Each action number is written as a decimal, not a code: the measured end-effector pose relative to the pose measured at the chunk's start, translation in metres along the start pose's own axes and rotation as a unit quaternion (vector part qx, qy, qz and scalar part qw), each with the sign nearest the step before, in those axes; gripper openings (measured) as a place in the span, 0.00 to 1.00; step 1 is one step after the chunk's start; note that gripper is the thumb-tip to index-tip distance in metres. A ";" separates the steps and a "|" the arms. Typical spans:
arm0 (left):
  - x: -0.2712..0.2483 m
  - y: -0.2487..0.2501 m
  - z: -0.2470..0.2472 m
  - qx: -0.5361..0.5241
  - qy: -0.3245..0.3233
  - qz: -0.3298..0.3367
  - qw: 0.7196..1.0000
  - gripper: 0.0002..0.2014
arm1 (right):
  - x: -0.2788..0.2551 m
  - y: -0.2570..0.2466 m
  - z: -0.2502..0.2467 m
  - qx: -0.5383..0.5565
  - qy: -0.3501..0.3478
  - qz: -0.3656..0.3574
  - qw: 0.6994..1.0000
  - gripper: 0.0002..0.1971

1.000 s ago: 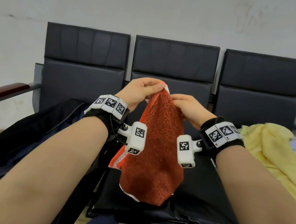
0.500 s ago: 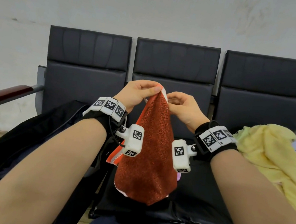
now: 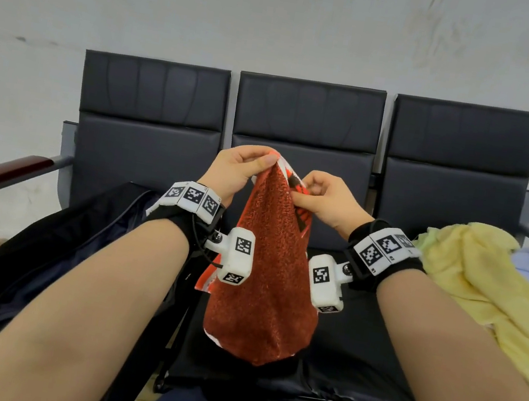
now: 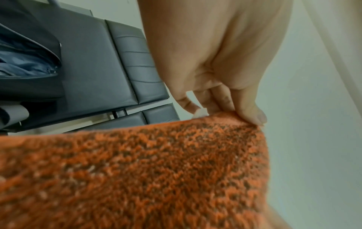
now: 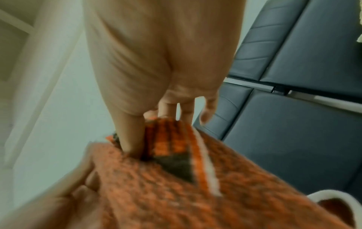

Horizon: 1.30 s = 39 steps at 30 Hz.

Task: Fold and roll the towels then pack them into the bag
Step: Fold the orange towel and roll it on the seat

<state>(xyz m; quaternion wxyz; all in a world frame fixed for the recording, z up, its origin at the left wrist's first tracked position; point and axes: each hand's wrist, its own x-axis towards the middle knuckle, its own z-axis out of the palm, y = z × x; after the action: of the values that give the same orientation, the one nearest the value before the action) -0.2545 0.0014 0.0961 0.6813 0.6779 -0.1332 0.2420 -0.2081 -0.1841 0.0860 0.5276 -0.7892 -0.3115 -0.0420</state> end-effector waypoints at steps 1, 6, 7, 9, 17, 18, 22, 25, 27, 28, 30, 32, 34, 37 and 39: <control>0.001 0.002 -0.001 -0.007 0.012 0.006 1.000 0.06 | 0.001 0.005 -0.001 -0.021 0.009 0.009 1.000 0.14; 0.012 0.016 -0.019 -0.061 0.138 0.013 0.988 0.03 | -0.002 0.035 -0.018 -0.160 0.086 0.098 0.979 0.21; 0.013 0.018 -0.023 -0.073 0.160 0.013 0.984 0.03 | -0.005 0.039 -0.024 -0.173 0.116 0.114 0.971 0.20; 0.014 0.018 -0.030 -0.092 0.190 0.014 0.977 0.05 | -0.011 0.046 -0.034 -0.196 0.174 0.147 0.954 0.16; 0.017 -0.004 -0.052 -0.016 0.284 -0.001 0.959 0.07 | -0.025 0.049 -0.047 -0.079 0.132 0.305 0.940 0.21; 0.015 -0.006 -0.050 -0.009 0.285 0.000 0.958 0.06 | -0.025 0.051 -0.048 -0.021 0.128 0.310 0.942 0.18; 0.013 -0.013 -0.048 -0.001 0.296 -0.008 0.955 0.10 | -0.018 0.055 -0.049 0.097 0.222 0.265 0.933 0.09; 0.016 -0.013 -0.045 -0.024 0.299 -0.018 0.954 0.08 | -0.013 0.053 -0.049 0.073 0.277 0.225 0.931 0.04; 0.016 -0.012 -0.042 -0.047 0.299 -0.019 0.953 0.06 | -0.011 0.055 -0.049 0.069 0.285 0.218 0.931 0.10; 0.017 -0.012 -0.041 -0.060 0.302 -0.016 0.951 0.05 | -0.011 0.057 -0.050 0.066 0.285 0.220 0.931 0.13; 0.017 -0.013 -0.045 -0.061 0.317 -0.006 0.946 0.07 | -0.015 0.059 -0.053 0.033 0.299 0.228 0.926 0.16; 0.015 -0.015 -0.047 -0.043 0.322 -0.004 0.946 0.10 | -0.020 0.061 -0.060 -0.048 0.326 0.235 0.915 0.13; 0.012 -0.021 -0.048 -0.023 0.325 -0.004 0.945 0.10 | -0.026 0.060 -0.064 -0.101 0.342 0.236 0.904 0.10; 0.009 -0.028 -0.050 0.005 0.337 -0.014 0.941 0.09 | -0.023 0.060 -0.066 -0.011 0.360 0.213 0.908 0.08; 0.008 -0.028 -0.050 0.012 0.339 -0.013 0.941 0.08 | -0.022 0.056 -0.067 0.089 0.373 0.197 0.902 0.10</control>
<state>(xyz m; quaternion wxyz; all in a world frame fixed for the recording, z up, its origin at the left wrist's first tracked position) -0.2409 0.0533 0.0738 0.6808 0.5659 0.1174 0.4500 -0.1787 -0.2651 0.0618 0.6706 -0.7108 0.0679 -0.2009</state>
